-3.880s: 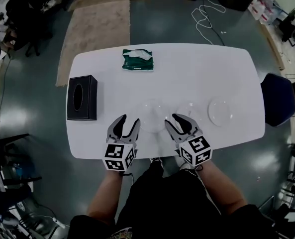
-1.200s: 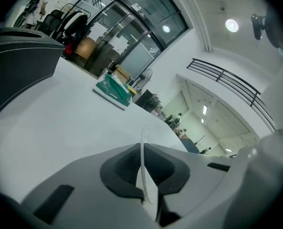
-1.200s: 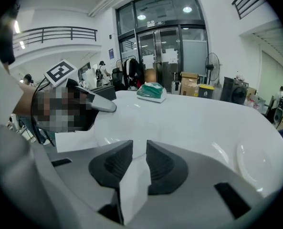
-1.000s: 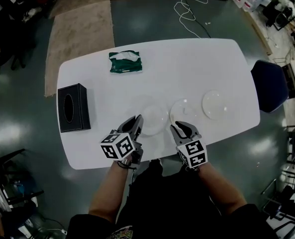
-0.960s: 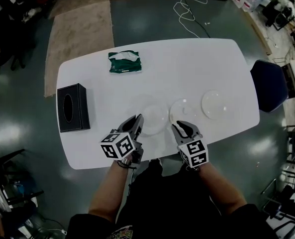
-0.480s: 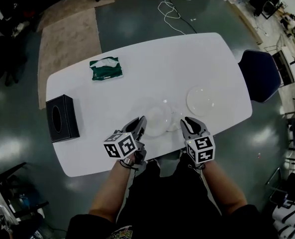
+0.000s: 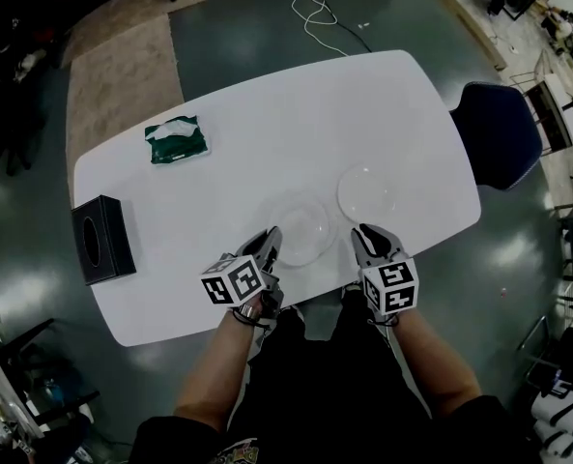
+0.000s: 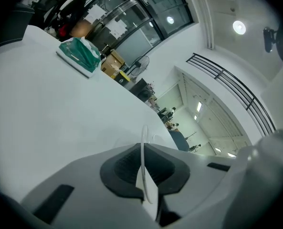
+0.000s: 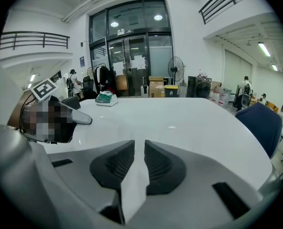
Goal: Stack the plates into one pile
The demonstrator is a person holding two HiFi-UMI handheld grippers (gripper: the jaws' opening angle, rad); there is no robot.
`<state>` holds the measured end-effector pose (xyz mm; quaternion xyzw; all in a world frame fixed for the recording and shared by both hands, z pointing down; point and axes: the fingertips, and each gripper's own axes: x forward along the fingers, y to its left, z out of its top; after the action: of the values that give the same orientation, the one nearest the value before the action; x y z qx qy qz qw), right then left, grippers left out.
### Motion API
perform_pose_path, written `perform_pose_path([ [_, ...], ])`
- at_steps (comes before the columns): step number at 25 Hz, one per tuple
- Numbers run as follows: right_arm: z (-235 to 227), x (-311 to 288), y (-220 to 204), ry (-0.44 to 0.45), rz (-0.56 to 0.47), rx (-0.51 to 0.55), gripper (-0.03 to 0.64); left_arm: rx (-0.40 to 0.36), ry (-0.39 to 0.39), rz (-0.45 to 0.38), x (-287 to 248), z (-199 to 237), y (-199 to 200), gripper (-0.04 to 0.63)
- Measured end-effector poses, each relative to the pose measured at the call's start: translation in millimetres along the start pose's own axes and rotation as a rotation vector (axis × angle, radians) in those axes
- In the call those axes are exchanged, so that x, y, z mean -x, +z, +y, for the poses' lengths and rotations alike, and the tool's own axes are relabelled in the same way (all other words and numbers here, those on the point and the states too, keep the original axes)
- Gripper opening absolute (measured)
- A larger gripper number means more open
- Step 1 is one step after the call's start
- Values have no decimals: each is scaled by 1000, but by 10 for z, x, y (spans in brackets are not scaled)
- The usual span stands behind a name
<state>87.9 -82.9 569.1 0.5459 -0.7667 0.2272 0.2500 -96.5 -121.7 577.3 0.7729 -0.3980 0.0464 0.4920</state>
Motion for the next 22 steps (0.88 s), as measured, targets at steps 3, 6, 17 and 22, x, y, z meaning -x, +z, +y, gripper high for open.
perform_pose_path([
  [3, -124, 4, -2, 5, 1, -5, 77, 34, 18, -3, -81, 2, -38, 29],
  [6, -219, -30, -13, 13, -1, -7, 77, 47, 50, -13, -137, 67, -56, 31],
  [17, -516, -22, -31, 41, 8, -12, 75, -223, 298, 61, -258, 157, -127, 96],
  [22, -626, -43, -40, 54, 5, -7, 75, -342, 391, 93, -292, 232, -189, 114],
])
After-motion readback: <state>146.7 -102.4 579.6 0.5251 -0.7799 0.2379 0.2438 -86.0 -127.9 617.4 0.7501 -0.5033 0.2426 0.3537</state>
